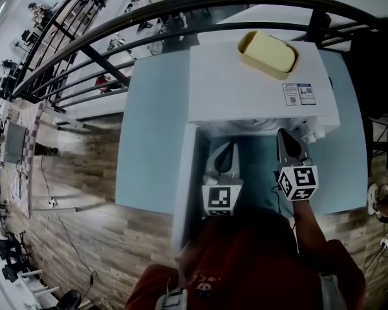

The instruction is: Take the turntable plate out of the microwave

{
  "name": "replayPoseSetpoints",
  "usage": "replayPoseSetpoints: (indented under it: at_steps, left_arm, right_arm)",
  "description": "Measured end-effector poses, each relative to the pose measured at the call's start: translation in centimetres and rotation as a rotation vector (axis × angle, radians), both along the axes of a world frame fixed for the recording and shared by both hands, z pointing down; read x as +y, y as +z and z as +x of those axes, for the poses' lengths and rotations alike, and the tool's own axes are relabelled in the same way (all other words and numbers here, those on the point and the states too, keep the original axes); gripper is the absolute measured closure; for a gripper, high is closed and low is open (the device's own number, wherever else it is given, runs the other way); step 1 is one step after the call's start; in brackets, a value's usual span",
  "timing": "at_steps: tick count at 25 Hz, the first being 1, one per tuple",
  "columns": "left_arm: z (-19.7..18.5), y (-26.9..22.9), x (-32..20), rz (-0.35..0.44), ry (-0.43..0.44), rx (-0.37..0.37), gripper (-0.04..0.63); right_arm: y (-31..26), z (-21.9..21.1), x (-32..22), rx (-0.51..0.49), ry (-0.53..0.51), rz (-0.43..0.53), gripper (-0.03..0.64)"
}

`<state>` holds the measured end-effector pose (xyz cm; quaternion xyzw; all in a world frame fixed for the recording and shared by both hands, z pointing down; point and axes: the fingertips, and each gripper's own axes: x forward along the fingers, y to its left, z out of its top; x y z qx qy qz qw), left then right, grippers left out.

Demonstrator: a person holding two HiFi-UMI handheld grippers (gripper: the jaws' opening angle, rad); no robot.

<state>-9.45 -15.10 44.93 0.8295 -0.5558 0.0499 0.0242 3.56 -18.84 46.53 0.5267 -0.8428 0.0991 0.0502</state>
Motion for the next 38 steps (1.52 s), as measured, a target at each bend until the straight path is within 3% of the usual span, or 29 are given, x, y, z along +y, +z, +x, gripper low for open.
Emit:
replayPoseSetpoints:
  at_steps: [14, 25, 33, 38]
  left_arm:
    - [0.2, 3.0, -2.9, -0.036, -0.045, -0.046, 0.597]
    - [0.5, 4.7, -4.0, -0.065, -0.046, -0.071, 0.597]
    - [0.6, 5.1, -4.4, -0.078, -0.047, -0.025, 0.597]
    - [0.4, 5.5, -4.7, -0.086, -0.051, -0.004, 0.597]
  right_arm:
    - [7.9, 0.2, -4.0, -0.14, 0.021, -0.282, 0.603]
    - [11.9, -0.5, -5.9, -0.309, 0.079, -0.492, 0.442]
    - [12.7, -0.7, -7.4, -0.412, 0.142, -0.584, 0.408]
    - [12.6, -0.7, -8.6, -0.615, 0.206, -0.63, 0.41]
